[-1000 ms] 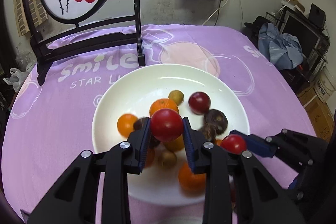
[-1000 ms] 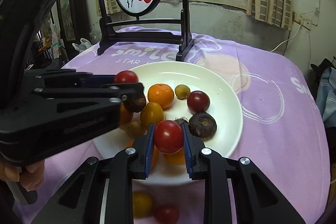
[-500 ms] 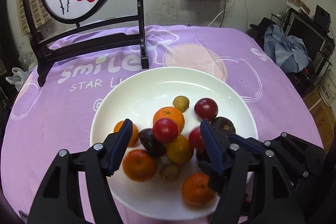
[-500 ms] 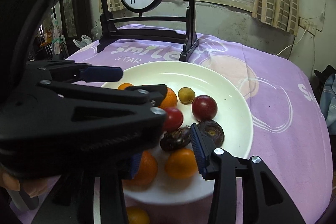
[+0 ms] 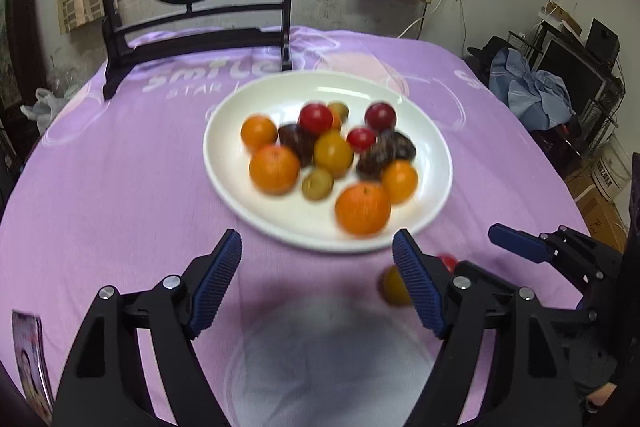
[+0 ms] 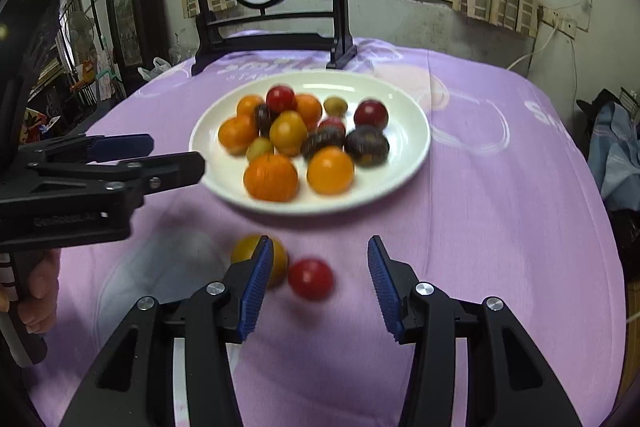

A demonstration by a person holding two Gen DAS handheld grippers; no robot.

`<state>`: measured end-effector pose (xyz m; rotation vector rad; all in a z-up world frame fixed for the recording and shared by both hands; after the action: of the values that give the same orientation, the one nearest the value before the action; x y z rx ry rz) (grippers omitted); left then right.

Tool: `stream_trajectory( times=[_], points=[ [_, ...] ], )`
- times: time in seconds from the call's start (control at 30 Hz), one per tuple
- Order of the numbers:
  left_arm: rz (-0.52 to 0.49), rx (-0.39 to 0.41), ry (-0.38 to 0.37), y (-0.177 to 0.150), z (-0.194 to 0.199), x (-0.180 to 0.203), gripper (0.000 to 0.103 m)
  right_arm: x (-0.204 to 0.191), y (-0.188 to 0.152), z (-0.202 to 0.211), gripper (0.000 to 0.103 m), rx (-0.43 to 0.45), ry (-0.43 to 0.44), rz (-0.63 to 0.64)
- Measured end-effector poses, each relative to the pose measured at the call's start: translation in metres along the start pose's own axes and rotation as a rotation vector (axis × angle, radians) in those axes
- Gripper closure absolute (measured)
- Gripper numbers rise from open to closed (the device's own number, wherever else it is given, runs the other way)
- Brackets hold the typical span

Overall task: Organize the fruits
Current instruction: 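Grasp the olive-yellow round fruit with the left gripper while the right gripper grasps a red tomato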

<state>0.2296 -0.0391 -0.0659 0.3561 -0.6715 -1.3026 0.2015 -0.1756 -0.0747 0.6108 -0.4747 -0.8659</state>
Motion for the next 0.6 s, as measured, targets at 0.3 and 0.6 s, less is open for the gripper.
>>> stream_trajectory(
  times=[0.3, 0.6],
  points=[
    [0.013, -0.075, -0.026, -0.053, -0.004, -0.016, 0.026, -0.017, -0.041, -0.016, 0.053, -0.106, -0.016, 0.022],
    [0.024, -0.091, -0.041, -0.054, -0.018, -0.028, 0.026, -0.010, -0.029, -0.034, 0.053, -0.102, -0.031, -0.010]
  ],
)
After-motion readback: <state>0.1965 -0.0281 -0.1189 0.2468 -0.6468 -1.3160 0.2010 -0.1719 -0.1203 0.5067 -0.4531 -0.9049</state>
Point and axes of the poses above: each gripper's, at about its wrist camera, not at the fingertips, and z roughly against the way its jaws point, x to its right, y to its top, the point moved 9 cm from there along -z, roughly the way its jaws point, and after that the axes turned 15 degrees about z, right-handed, at the moved point
